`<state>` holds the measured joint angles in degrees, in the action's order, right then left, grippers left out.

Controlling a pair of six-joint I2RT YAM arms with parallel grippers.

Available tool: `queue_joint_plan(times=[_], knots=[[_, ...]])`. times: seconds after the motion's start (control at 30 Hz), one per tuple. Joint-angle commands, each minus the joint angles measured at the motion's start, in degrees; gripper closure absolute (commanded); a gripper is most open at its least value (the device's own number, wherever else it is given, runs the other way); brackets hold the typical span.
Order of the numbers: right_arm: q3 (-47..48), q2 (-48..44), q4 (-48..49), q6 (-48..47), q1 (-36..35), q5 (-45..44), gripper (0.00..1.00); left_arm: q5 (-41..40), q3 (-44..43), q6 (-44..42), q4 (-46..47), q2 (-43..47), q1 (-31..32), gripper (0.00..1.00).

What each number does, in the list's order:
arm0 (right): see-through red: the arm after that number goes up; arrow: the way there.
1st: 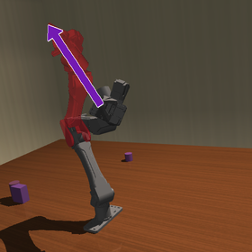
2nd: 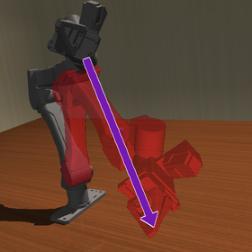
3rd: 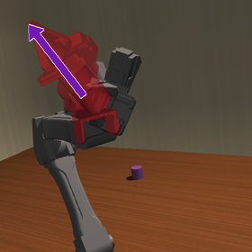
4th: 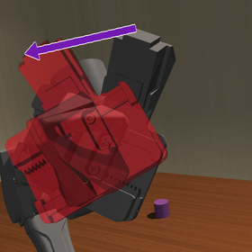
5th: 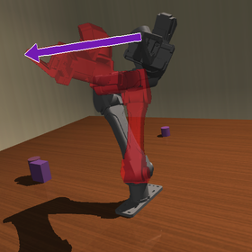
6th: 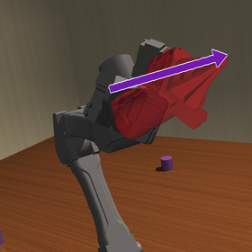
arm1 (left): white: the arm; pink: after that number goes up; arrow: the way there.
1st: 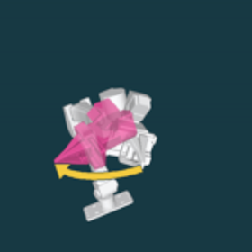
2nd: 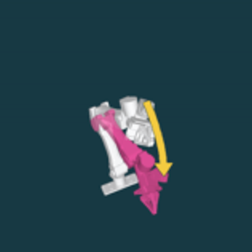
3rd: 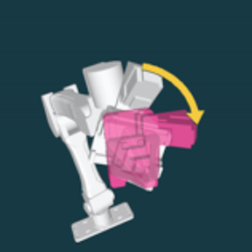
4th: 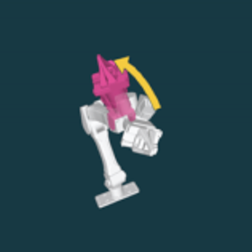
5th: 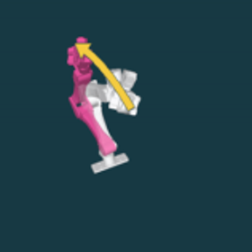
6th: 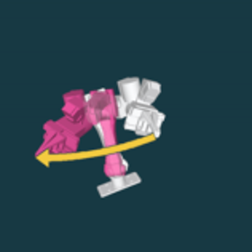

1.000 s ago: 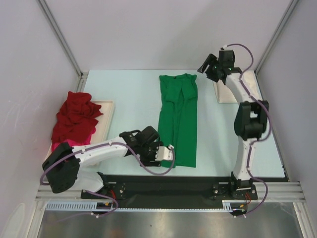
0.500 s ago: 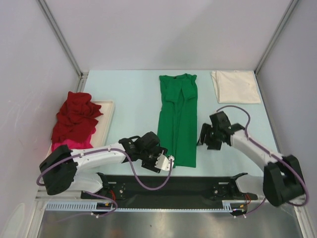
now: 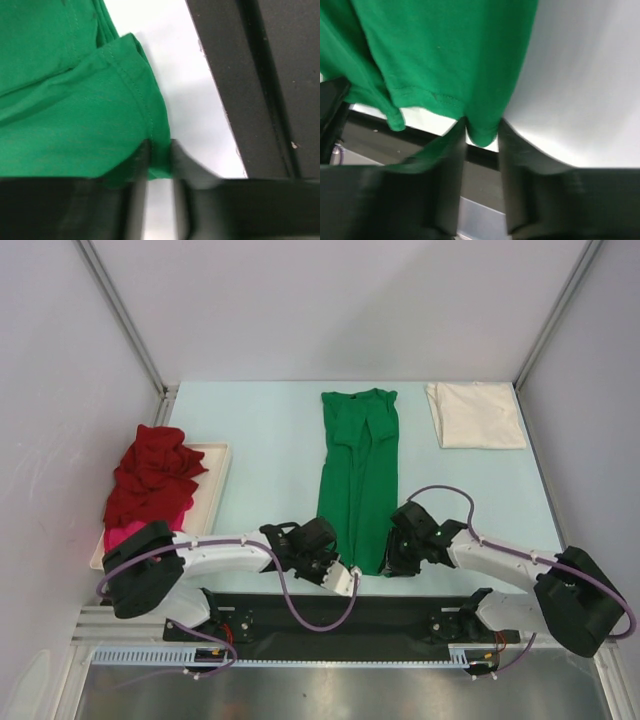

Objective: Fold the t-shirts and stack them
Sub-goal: Fold the tshirt

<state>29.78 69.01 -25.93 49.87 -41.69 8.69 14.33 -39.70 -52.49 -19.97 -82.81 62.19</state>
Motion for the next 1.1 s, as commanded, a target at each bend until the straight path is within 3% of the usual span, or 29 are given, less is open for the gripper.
queue_joint_plan(times=[0.0, 0.07, 0.17, 0.4, 0.53, 0.63, 0.8, 1.07], knots=[[-1.1, 1.7, 1.8, 2.1, -1.0, -1.9, 0.71, 0.9, -0.4, 1.8, -2.3, -0.6, 0.4, 0.89], [-0.6, 0.5, 0.2, 1.7, -1.0, -4.2, 0.81, 1.8, -1.0, 2.9, -3.0, 1.1, 0.4, 1.00], [0.3, -3.8, -4.9, 1.1, -0.8, -6.1, 0.98, 2.4, -2.0, 4.2, -5.5, 4.0, 0.5, 1.00], [1.9, -15.2, -15.3, 4.2, -4.3, -0.2, 1.00, 9.2, -5.7, 6.3, -19.0, 15.3, 0.5, 1.00], [5.6, -18.3, -19.1, 3.1, -3.2, 1.0, 1.00, 8.3, -6.7, 8.4, -17.7, 17.2, -3.3, 1.00], [11.2, -15.5, -19.2, -3.8, 2.2, 1.3, 1.00, 12.5, -12.9, 10.0, -18.1, 12.3, -12.5, 1.00], [18.3, -1.2, -10.2, -17.8, 18.2, 5.5, 1.00, 9.4, -20.6, 11.2, -14.2, 4.2, -18.7, 1.00], [34.4, 22.5, -0.3, -25.0, 27.2, 9.0, 1.00, 4.7, -34.1, 13.5, -9.9, -15.4, -28.2, 0.99]])
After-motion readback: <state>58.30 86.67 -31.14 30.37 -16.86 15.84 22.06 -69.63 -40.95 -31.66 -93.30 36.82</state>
